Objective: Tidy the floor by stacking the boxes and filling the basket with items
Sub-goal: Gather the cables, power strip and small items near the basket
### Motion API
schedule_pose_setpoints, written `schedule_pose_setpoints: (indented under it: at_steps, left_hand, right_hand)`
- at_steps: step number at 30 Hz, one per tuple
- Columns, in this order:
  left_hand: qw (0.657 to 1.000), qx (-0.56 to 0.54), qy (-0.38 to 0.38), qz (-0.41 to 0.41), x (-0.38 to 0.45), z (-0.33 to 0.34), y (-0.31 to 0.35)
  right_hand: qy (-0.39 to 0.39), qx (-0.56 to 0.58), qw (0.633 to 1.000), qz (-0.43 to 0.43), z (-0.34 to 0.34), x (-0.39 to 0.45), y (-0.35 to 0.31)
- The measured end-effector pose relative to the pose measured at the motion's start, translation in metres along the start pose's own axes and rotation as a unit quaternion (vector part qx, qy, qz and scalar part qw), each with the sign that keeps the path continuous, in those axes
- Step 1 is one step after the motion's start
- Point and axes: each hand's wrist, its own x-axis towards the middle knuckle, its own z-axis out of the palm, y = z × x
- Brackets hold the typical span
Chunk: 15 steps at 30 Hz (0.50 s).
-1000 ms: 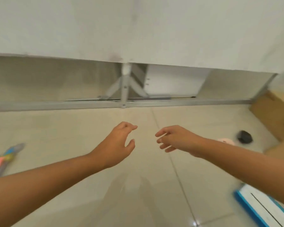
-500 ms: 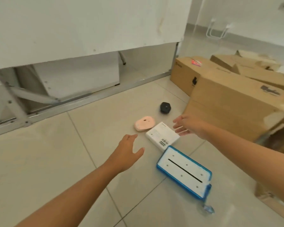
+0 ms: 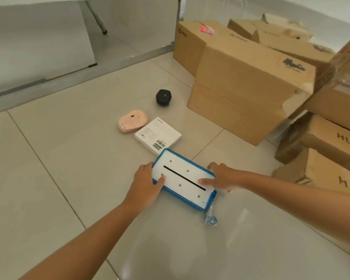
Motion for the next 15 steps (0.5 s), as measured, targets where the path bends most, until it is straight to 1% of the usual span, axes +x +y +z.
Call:
schedule_pose_setpoints:
  at_steps: [2,4,5,8,9,11,12,15]
  left_hand:
    - [1.000,-0.008,0.017,-0.014,0.000,0.003,0.003]
    - [0.999,-0.018,0.021,-0.028,0.001,0.004,0.007]
    - [0.999,-0.025,0.021,-0.033,0.001,0.003,0.009]
    - [0.995,-0.077,0.016,-0.058,-0.001,0.000,0.016]
    - [0.992,-0.106,0.014,-0.073,-0.001,-0.002,0.018]
    - [0.979,-0.171,0.023,-0.104,-0.004,-0.006,0.020]
    - [0.973,-0.196,0.037,-0.116,-0.006,-0.008,0.021]
    - [0.950,-0.251,0.113,-0.149,-0.007,-0.020,0.023]
  right_hand:
    - [0.003,0.055,0.998,0.006,0.011,-0.005,0.009]
    - [-0.012,0.145,0.989,0.020,0.021,-0.009,0.011]
    - [-0.019,0.200,0.979,0.026,0.024,-0.012,0.010]
    - [-0.030,0.363,0.930,0.044,0.029,-0.017,0.005]
    - [-0.028,0.388,0.920,0.047,0.029,-0.019,0.004]
    - [-0.019,0.405,0.913,0.035,0.028,-0.023,0.002]
    - [-0.012,0.403,0.915,0.020,0.027,-0.025,0.000]
    - [0.013,0.392,0.919,-0.038,0.020,-0.032,-0.016]
